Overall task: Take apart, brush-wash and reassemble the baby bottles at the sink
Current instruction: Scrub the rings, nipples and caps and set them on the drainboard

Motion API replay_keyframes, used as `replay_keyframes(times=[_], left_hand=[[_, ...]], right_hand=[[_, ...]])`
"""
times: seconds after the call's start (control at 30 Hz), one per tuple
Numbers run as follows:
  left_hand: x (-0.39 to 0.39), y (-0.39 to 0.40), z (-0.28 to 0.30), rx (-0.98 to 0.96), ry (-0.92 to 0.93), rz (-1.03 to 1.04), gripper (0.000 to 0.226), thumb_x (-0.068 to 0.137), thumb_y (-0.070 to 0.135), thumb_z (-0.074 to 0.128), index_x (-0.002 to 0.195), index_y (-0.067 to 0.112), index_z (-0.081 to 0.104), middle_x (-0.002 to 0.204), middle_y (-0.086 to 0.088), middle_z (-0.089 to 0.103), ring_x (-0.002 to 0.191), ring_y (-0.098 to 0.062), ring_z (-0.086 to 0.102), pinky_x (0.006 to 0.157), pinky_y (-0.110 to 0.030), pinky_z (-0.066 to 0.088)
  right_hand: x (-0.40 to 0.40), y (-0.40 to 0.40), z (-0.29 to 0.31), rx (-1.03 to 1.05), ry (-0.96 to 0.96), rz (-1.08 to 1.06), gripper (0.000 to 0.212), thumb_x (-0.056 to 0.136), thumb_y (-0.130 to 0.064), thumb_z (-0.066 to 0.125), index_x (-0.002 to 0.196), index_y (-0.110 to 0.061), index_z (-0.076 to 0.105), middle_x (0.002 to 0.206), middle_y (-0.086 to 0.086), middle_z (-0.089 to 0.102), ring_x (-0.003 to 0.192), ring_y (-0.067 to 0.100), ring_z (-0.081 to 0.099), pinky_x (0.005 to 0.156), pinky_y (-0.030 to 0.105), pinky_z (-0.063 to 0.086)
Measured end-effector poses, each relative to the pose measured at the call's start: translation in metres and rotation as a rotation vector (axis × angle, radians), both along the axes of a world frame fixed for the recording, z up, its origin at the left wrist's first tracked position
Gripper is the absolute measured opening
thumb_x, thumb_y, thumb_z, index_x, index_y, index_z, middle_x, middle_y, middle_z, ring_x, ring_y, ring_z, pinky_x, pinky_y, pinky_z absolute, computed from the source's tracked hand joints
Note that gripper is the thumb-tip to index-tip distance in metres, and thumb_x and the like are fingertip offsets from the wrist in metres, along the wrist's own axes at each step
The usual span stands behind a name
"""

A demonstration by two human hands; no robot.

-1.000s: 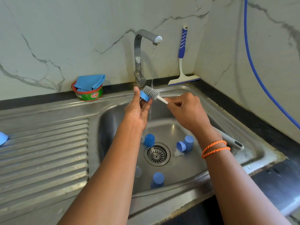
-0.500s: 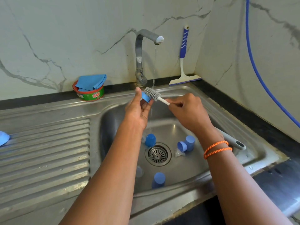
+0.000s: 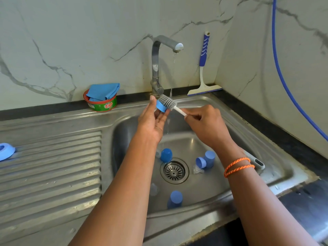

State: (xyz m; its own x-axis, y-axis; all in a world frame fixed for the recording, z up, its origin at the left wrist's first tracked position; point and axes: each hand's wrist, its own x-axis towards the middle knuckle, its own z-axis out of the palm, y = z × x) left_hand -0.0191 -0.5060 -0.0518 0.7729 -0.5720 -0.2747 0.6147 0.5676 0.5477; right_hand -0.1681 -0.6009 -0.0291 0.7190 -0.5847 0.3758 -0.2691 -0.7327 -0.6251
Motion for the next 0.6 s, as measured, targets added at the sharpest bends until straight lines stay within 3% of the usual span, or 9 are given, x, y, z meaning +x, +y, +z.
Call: replay_keyframes(times=[0.03,0.13,0.2,0.33,0.43,0.6], left_hand=[[0.000,0.000,0.001,0.007,-0.003,0.015,0.044,0.090,0.029,0.079,0.124,0.004,0.068,0.118,-0.021,0.073,0.102,-0.030,0.077,0.091,-0.042,0.063],[-0.006,0.001,0.001,0.040,-0.009,0.005,0.042,0.090,0.028,0.079,0.119,-0.001,0.070,0.112,-0.021,0.075,0.098,-0.028,0.078,0.086,-0.040,0.064],[-0.009,0.000,0.001,0.080,-0.044,-0.068,0.040,0.089,0.028,0.081,0.115,-0.001,0.072,0.110,-0.021,0.076,0.100,-0.029,0.077,0.085,-0.039,0.065],[-0.009,0.000,0.000,0.122,-0.081,-0.125,0.039,0.088,0.028,0.081,0.115,0.001,0.072,0.113,-0.021,0.074,0.101,-0.030,0.076,0.089,-0.042,0.064],[-0.008,0.002,-0.001,0.143,-0.064,-0.073,0.042,0.088,0.029,0.081,0.117,0.000,0.069,0.114,-0.020,0.074,0.097,-0.027,0.077,0.086,-0.039,0.064],[-0.005,0.001,0.001,0.077,-0.002,0.039,0.039,0.088,0.031,0.079,0.111,0.001,0.070,0.107,-0.019,0.077,0.096,-0.027,0.078,0.091,-0.042,0.063]], right_hand=[[0.000,-0.001,0.000,0.006,0.012,-0.008,0.025,0.096,-0.031,0.062,0.085,-0.047,0.077,0.064,0.007,0.058,0.065,0.038,0.056,0.055,0.042,0.044],[-0.001,-0.007,-0.004,-0.005,0.067,-0.086,0.026,0.098,-0.035,0.060,0.115,-0.041,0.080,0.080,0.004,0.068,0.070,0.030,0.063,0.058,0.039,0.048],[-0.001,-0.011,-0.009,-0.043,0.095,-0.140,0.031,0.099,-0.032,0.058,0.124,-0.039,0.077,0.086,0.006,0.067,0.074,0.031,0.063,0.061,0.035,0.045],[0.000,-0.006,-0.008,-0.041,0.041,-0.113,0.023,0.102,-0.030,0.059,0.115,-0.029,0.079,0.078,0.004,0.061,0.069,0.026,0.055,0.060,0.033,0.039],[0.001,0.005,-0.004,-0.047,-0.024,-0.028,0.018,0.102,-0.028,0.061,0.097,-0.023,0.078,0.062,-0.002,0.052,0.060,0.022,0.047,0.055,0.033,0.037],[-0.001,0.003,0.001,-0.030,0.020,-0.014,0.022,0.097,-0.028,0.062,0.081,-0.017,0.073,0.061,0.009,0.055,0.056,0.027,0.048,0.052,0.043,0.043]])
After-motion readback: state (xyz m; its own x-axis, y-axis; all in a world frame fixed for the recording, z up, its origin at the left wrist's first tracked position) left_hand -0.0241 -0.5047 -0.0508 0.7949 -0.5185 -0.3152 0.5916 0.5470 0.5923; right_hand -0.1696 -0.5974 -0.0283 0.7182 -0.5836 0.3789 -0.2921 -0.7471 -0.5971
